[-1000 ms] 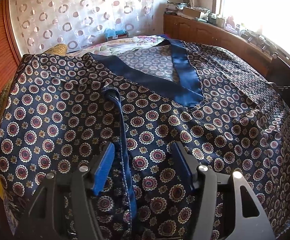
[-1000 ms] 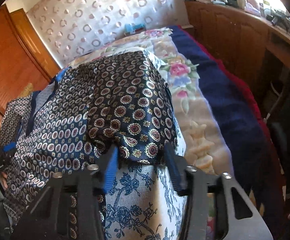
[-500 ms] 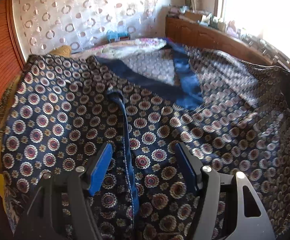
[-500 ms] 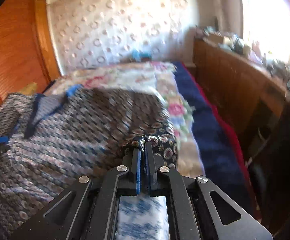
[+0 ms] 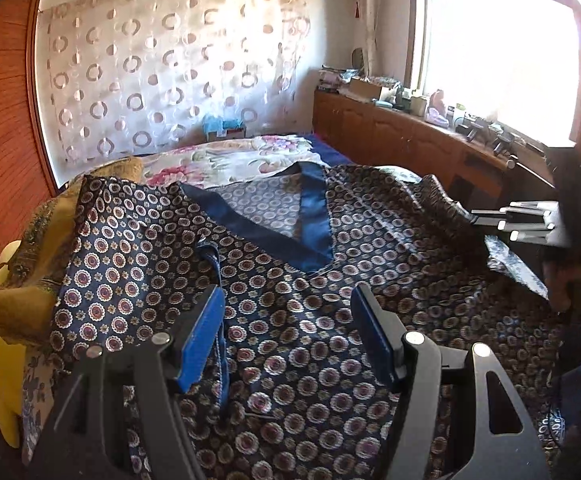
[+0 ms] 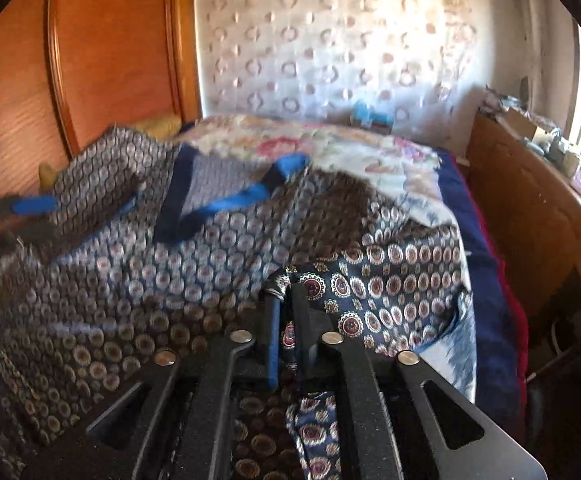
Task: Fold small clothes
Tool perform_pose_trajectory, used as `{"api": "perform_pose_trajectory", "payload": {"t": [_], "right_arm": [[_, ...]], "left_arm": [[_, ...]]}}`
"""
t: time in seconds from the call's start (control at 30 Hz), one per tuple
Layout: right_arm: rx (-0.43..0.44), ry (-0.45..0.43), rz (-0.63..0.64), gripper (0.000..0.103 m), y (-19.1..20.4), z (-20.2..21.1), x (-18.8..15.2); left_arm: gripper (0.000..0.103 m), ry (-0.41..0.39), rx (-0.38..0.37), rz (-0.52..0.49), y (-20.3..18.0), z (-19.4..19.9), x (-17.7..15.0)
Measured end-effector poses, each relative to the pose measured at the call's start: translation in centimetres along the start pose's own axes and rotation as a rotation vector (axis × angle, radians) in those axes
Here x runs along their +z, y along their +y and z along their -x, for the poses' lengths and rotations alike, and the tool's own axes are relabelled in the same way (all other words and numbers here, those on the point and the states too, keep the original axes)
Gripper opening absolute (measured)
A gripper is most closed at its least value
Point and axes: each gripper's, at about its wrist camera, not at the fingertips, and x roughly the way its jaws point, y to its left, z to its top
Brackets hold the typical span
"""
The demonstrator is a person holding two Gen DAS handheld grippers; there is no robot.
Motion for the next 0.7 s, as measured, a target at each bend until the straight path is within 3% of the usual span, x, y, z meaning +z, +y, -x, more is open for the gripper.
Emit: {"api": "perform_pose_trajectory", "payload": {"t": [0.03, 0.1, 0.4, 0.7], "right_arm": [[-0.006, 0.016, -0.008, 0.037, -0.1, -0.1, -0.4], [0.003, 0.024, -0.033, 0.051, -0.5, 0.1, -1.3], [-0.063, 0.008, -0.129, 0.052, -4.0, 3.4, -3.2], [-0.143, 0.066, -0.207, 0.052, -7.9, -0.4, -3.3]], "left_arm": [[0.066, -0.006, -0.004, -0.003, -0.3, 0.3, 0.0], [0.066, -0.014, -0.010, -0.008, -0.7, 0.7, 0.1], [0.066, -0.038, -0.038, -0.030, -2.7, 1.7, 0.2], [0.066, -0.047, -0.024, -0.056, -3.6, 2.2, 0.2]]}}
